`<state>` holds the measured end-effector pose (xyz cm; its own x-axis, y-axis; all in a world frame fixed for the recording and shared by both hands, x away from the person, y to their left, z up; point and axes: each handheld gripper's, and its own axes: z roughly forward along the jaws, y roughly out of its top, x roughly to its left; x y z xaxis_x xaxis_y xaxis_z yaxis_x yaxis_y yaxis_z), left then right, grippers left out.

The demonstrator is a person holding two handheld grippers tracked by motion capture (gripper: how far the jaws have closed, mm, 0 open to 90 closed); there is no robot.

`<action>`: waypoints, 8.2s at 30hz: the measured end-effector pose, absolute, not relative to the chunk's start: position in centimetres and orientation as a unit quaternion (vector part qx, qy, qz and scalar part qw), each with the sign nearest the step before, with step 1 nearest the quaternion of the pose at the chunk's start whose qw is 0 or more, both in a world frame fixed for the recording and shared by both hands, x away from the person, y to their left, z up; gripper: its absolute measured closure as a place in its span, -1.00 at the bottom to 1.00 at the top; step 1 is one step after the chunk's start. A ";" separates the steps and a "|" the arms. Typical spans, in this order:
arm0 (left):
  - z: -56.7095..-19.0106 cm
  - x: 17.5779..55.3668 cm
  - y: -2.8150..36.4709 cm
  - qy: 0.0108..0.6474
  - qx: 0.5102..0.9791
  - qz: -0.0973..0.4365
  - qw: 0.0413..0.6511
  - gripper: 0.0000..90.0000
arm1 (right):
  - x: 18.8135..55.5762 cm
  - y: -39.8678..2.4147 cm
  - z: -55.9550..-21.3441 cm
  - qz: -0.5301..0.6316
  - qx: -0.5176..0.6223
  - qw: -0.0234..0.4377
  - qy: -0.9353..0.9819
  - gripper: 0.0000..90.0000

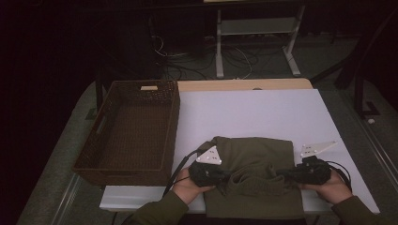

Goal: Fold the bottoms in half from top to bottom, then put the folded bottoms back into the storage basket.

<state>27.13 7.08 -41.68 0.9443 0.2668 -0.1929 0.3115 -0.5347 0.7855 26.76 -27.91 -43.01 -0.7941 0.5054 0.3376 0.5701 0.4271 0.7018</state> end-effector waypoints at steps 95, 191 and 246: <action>-42.0 37.3 6.9 0.340 0.875 0.100 0.329 -0.08 | 25.3 -25.7 -43.6 -0.404 -0.291 -0.033 -0.867 -0.14; -42.8 37.4 6.8 0.304 0.887 0.090 0.334 0.85 | 35.0 -28.6 -42.6 -0.309 -0.365 -0.101 -0.873 0.78; -44.2 42.0 5.7 0.343 0.873 0.096 0.332 0.84 | 31.4 -29.7 -41.7 -0.370 -0.376 -0.101 -0.843 -0.21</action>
